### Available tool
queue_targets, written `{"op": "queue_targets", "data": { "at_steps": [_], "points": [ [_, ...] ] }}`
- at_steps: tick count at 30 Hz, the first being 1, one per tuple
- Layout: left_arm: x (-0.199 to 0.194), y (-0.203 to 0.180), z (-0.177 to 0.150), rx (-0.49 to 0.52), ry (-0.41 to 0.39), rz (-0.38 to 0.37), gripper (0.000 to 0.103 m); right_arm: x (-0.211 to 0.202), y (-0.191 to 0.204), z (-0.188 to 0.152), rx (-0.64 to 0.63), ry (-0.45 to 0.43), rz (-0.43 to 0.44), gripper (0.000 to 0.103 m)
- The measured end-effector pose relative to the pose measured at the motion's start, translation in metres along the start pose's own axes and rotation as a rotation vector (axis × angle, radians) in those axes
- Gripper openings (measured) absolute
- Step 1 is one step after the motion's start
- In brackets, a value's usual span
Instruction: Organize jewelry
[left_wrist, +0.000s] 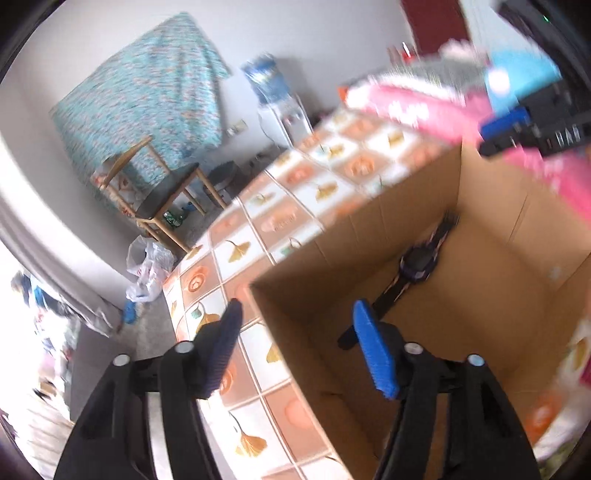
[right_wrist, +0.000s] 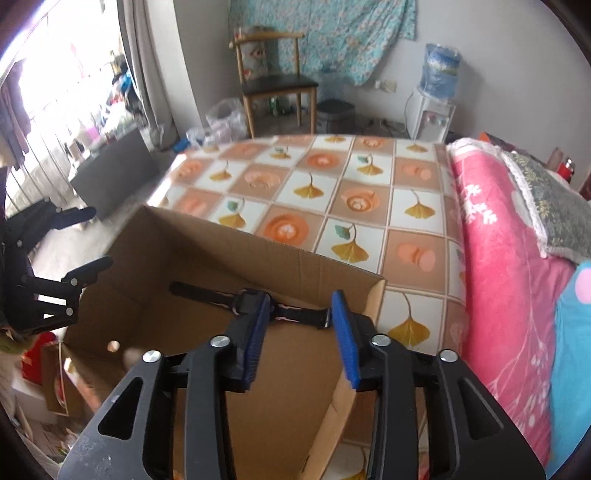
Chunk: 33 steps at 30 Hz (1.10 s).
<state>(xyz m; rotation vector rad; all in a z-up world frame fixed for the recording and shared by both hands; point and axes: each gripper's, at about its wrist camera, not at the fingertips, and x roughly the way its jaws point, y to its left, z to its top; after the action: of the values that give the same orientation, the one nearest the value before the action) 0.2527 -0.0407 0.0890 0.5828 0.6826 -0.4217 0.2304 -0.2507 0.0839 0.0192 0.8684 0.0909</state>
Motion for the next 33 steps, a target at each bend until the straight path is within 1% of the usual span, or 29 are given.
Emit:
{"op": "queue_targets", "data": {
  "at_steps": [2, 4, 5, 7, 8, 9, 10, 11, 13, 14, 15, 16, 18, 19, 20, 22, 24, 25, 26, 27, 28, 29, 30, 33],
  "points": [
    [-0.022, 0.009, -0.005, -0.061, -0.044, 0.010, 0.069, -0.023, 0.000, -0.006, 0.019, -0.041, 0.012, 0.045],
    [-0.048, 0.013, -0.018, -0.128, -0.084, 0.004, 0.074, -0.045, 0.001, -0.017, 0.045, -0.072, 0.035, 0.056],
    [-0.057, 0.013, -0.022, -0.153, -0.095, -0.002, 0.075, -0.057, 0.003, -0.024, 0.057, -0.092, 0.051, 0.058],
    [-0.077, 0.012, -0.039, -0.214, -0.121, -0.035, 0.081, -0.078, 0.009, -0.041, 0.073, -0.130, 0.081, 0.071],
    [-0.088, 0.010, -0.052, -0.252, -0.131, -0.052, 0.083, -0.088, 0.012, -0.053, 0.082, -0.148, 0.090, 0.075],
    [-0.097, 0.006, -0.066, -0.291, -0.137, -0.056, 0.085, -0.096, 0.015, -0.065, 0.091, -0.162, 0.094, 0.083],
    [-0.103, 0.001, -0.081, -0.330, -0.137, -0.063, 0.088, -0.102, 0.018, -0.076, 0.096, -0.170, 0.095, 0.087],
    [-0.105, -0.002, -0.093, -0.360, -0.128, -0.071, 0.089, -0.106, 0.022, -0.090, 0.100, -0.178, 0.095, 0.088],
    [-0.102, -0.014, -0.123, -0.433, -0.077, -0.074, 0.092, -0.107, 0.027, -0.118, 0.127, -0.176, 0.072, 0.092],
    [-0.100, -0.021, -0.137, -0.463, -0.050, -0.075, 0.093, -0.105, 0.029, -0.130, 0.147, -0.167, 0.058, 0.092],
    [-0.091, -0.029, -0.152, -0.501, -0.002, -0.084, 0.093, -0.096, 0.030, -0.149, 0.178, -0.140, 0.039, 0.093],
    [-0.080, -0.038, -0.165, -0.529, 0.056, -0.090, 0.093, -0.087, 0.029, -0.160, 0.198, -0.114, 0.021, 0.093],
    [-0.059, -0.052, -0.184, -0.554, 0.142, -0.081, 0.093, -0.056, 0.028, -0.184, 0.242, -0.018, -0.063, 0.093],
    [-0.048, -0.061, -0.193, -0.557, 0.184, -0.070, 0.093, -0.045, 0.027, -0.191, 0.253, 0.015, -0.099, 0.093],
    [-0.044, -0.068, -0.201, -0.558, 0.202, -0.062, 0.093, -0.031, 0.024, -0.198, 0.269, 0.050, -0.134, 0.093],
    [-0.034, -0.078, -0.208, -0.551, 0.220, -0.046, 0.093, -0.010, 0.020, -0.207, 0.290, 0.085, -0.161, 0.093],
    [-0.027, -0.084, -0.210, -0.558, 0.234, -0.039, 0.093, 0.009, 0.019, -0.211, 0.275, 0.110, -0.196, 0.093],
    [-0.022, -0.089, -0.210, -0.552, 0.251, -0.039, 0.093, 0.015, 0.019, -0.211, 0.263, 0.119, -0.212, 0.093],
    [-0.021, -0.091, -0.210, -0.536, 0.253, -0.023, 0.095, 0.022, 0.020, -0.211, 0.247, 0.130, -0.231, 0.093],
    [-0.021, -0.096, -0.210, -0.517, 0.244, -0.003, 0.097, 0.026, 0.020, -0.212, 0.239, 0.133, -0.236, 0.093],
    [-0.023, -0.100, -0.211, -0.511, 0.235, 0.005, 0.097, 0.031, 0.019, -0.213, 0.227, 0.136, -0.241, 0.093],
    [-0.024, -0.100, -0.210, -0.512, 0.235, 0.005, 0.097, 0.036, 0.019, -0.214, 0.218, 0.146, -0.254, 0.093],
    [-0.024, -0.098, -0.209, -0.519, 0.239, 0.002, 0.097, 0.039, 0.018, -0.214, 0.217, 0.143, -0.252, 0.095],
    [-0.024, -0.097, -0.210, -0.542, 0.247, -0.008, 0.099, 0.039, 0.016, -0.216, 0.214, 0.131, -0.246, 0.095]
  ]
}}
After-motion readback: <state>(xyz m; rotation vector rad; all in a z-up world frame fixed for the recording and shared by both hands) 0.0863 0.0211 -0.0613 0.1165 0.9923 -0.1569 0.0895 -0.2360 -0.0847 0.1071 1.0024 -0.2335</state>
